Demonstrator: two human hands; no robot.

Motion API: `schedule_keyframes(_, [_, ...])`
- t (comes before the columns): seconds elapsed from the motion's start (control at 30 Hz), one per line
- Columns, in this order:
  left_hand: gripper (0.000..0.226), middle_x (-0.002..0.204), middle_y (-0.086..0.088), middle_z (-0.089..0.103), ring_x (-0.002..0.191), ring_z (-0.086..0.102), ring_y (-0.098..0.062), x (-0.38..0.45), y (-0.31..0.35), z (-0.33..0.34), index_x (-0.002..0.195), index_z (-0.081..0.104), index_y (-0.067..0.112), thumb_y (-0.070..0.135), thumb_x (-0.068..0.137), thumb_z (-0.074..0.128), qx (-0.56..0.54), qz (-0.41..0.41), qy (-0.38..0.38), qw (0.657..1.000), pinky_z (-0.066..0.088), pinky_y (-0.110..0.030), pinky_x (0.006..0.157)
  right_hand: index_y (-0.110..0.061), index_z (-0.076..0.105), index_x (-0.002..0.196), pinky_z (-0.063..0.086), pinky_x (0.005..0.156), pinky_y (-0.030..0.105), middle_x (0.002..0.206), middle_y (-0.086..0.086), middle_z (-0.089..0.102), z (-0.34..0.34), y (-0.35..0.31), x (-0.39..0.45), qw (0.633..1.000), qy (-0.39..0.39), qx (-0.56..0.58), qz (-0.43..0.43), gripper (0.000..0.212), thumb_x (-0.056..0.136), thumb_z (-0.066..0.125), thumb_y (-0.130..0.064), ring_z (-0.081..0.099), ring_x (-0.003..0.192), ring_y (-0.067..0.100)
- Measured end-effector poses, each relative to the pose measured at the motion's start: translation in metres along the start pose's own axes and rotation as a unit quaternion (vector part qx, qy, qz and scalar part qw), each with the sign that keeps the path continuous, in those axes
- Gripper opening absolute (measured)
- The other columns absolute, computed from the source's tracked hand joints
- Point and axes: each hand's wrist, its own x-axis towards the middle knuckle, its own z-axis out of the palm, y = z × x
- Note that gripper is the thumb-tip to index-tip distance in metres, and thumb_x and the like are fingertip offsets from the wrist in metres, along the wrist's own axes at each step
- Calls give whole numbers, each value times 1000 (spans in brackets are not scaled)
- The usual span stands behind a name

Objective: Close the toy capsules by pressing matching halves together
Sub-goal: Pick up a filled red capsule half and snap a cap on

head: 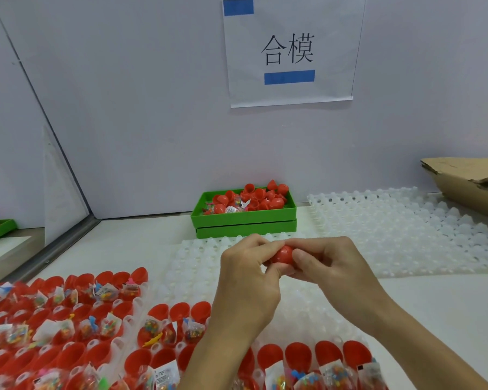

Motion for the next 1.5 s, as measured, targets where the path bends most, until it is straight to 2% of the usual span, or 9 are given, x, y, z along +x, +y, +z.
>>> schedule_keyframes(0.17, [27, 79, 4, 63, 80, 55, -6, -1, 3, 2, 96, 79, 15, 7, 71, 85, 5, 14, -19, 1000, 46, -7, 67, -29, 79, 88, 56, 77, 17, 87, -5, 77, 5, 0, -2, 1000, 8, -19, 14, 28, 90, 66, -4, 74, 86, 10])
schedule_keyframes(0.3, [40, 98, 16, 61, 98, 57, 3, 0, 2, 0, 106, 74, 28, 13, 71, 86, -96, -80, -30, 992, 46, -6, 78, -17, 80, 89, 59, 73, 28, 86, 11, 76, 4, 3, 1, 988, 33, 136, 62, 19, 91, 63, -9, 74, 86, 27])
schedule_keyframes(0.4, [64, 122, 12, 66, 117, 60, -2, 2, 3, -3, 127, 63, 27, 31, 68, 87, -333, -231, -103, 908, 51, -15, 91, -11, 80, 91, 58, 74, 28, 90, 18, 74, 3, 2, 3, 965, 28, 251, 71, 24, 79, 63, -24, 73, 89, 31])
schedule_keyframes(0.5, [53, 108, -8, 75, 105, 70, -23, 2, 5, 3, 114, 70, 14, 27, 64, 82, -462, -293, -71, 834, 58, -32, 87, -14, 80, 91, 58, 78, 29, 96, 17, 75, 8, 0, 2, 964, 4, 261, 43, 27, 76, 65, -31, 73, 95, 30])
schedule_keyframes(0.83, [29, 99, 5, 77, 99, 72, -14, -2, 8, 7, 99, 76, 27, 5, 78, 73, -370, -252, -8, 894, 58, -36, 90, -15, 80, 90, 59, 77, 36, 95, 21, 74, 13, 6, 3, 969, 36, 244, 16, 23, 82, 60, -21, 72, 94, 38])
schedule_keyframes(1.03, [48, 114, -4, 73, 111, 68, -21, 0, 4, 5, 119, 68, 15, 21, 71, 72, -467, -269, -52, 841, 57, -35, 92, -11, 79, 97, 58, 79, 30, 99, 19, 74, 8, 7, 3, 964, 29, 264, 26, 28, 76, 67, -25, 72, 99, 32])
schedule_keyframes(1.13, [44, 121, -6, 70, 115, 66, -21, 2, 4, 3, 128, 62, 14, 17, 85, 70, -517, -279, -85, 805, 56, -33, 91, -20, 75, 108, 58, 82, 28, 104, 6, 76, 2, 4, 1, 986, 36, 164, 8, 34, 76, 69, -31, 71, 101, 22])
schedule_keyframes(1.3, [20, 101, -15, 74, 92, 73, -26, 5, 2, 3, 107, 69, 7, 19, 95, 58, -456, -346, -48, 818, 60, -34, 76, -27, 71, 104, 57, 82, 21, 96, -12, 74, -8, 1, 3, 995, 86, -17, -43, 40, 66, 78, -30, 71, 94, 10])
schedule_keyframes(1.5, [38, 92, -21, 73, 84, 73, -26, 6, 2, 3, 103, 71, -5, 25, 79, 67, -503, -357, -78, 783, 60, -34, 71, -34, 70, 113, 54, 84, 24, 102, -21, 71, -6, 5, 2, 986, 56, -135, -84, 48, 72, 85, -15, 65, 103, 7])
